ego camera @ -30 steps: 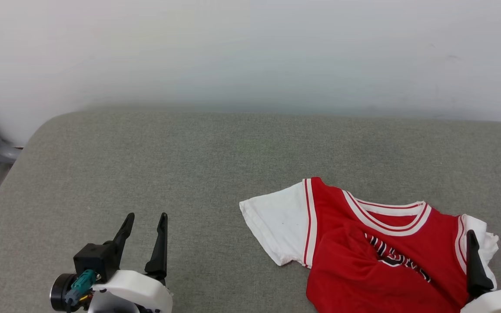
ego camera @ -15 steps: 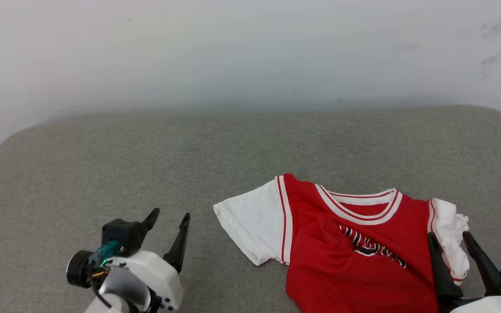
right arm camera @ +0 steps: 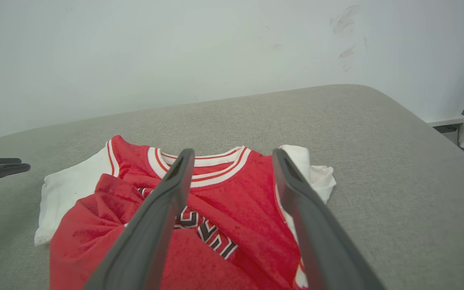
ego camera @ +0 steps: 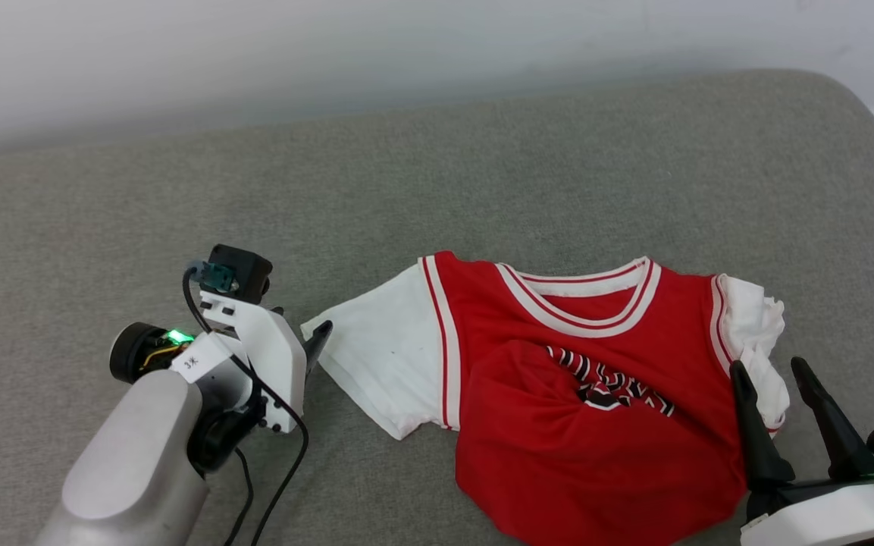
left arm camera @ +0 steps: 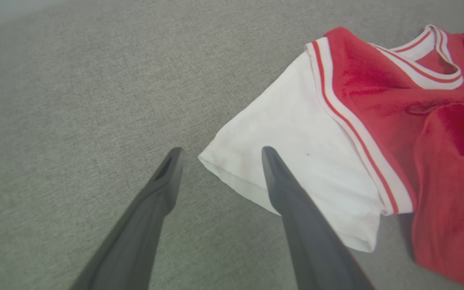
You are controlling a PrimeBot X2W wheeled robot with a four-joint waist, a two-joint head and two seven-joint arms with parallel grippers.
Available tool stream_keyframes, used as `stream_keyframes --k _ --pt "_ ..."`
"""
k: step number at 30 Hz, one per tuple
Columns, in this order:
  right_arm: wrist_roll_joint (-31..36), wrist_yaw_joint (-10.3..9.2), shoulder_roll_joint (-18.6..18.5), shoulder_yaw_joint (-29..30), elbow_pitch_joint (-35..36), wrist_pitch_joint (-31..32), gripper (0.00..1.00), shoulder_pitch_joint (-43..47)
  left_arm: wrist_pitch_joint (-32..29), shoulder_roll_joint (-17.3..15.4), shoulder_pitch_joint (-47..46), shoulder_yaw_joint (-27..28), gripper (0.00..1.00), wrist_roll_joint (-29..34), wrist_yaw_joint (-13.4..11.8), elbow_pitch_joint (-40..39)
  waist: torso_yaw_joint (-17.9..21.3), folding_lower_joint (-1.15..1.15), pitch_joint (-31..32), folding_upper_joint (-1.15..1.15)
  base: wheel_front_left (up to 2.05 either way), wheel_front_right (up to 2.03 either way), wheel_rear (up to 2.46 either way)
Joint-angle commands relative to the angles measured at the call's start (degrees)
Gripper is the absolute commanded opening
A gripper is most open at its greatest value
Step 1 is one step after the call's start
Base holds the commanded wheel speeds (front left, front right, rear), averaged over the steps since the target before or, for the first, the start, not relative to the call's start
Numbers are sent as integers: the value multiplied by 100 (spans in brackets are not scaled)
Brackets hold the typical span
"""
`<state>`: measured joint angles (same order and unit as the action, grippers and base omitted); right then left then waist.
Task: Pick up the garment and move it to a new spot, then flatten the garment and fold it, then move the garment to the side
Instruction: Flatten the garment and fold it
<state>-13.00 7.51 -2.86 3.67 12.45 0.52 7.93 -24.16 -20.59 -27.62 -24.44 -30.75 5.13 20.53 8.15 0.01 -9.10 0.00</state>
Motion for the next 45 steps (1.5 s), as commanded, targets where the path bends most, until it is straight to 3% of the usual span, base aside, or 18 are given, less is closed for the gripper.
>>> stream_keyframes --k 1,12,13,14,15,16,20,28,39,45 --pt "-50 -4 -4 -8 -23 -63 100 -107 -152 -28 -134 -17 100 -80 36 106 241 -1 -325 0 0 0 0" --pt "-261 -4 -3 -66 -327 -365 100 -284 -1710 -172 -348 -725 100 -384 219 826 367 -1 -715 0 0 0 0" --pt "-271 -3 -3 -60 -350 -384 100 -311 -1862 -167 -312 -834 49 -430 233 849 360 -1 -721 0 0 0 0" --pt "-277 -4 -3 -60 -376 -391 100 -324 -1929 -141 -271 -885 31 -514 244 840 351 -1 -722 0 0 0 0" --pt "-313 -4 -3 -63 -405 -397 100 -336 -1869 -143 -290 -935 7 -500 251 787 336 -1 -723 0 0 0 0" --pt "-322 -4 -3 -49 -422 -401 100 -344 -1779 -160 -315 -968 0 -468 249 748 312 -1 -714 0 0 0 0" --pt "-411 -4 -4 -2 -515 -404 100 -335 -1092 -246 -352 -793 0 -385 172 614 190 -1 -600 0 0 0 0" --pt "-403 -4 -4 267 -657 -241 100 -314 15 -407 185 -268 0 -445 -325 172 -213 -1 -114 0 0 0 0" --pt "-539 -4 -5 829 -1051 86 100 -368 495 -749 1326 248 0 -581 -1048 -1076 -699 -1 272 0 0 0 0" --pt "-633 -4 -5 1335 -1904 1133 100 -903 566 -884 1805 452 0 -667 -1339 -1770 -867 -1 277 0 0 0 0"
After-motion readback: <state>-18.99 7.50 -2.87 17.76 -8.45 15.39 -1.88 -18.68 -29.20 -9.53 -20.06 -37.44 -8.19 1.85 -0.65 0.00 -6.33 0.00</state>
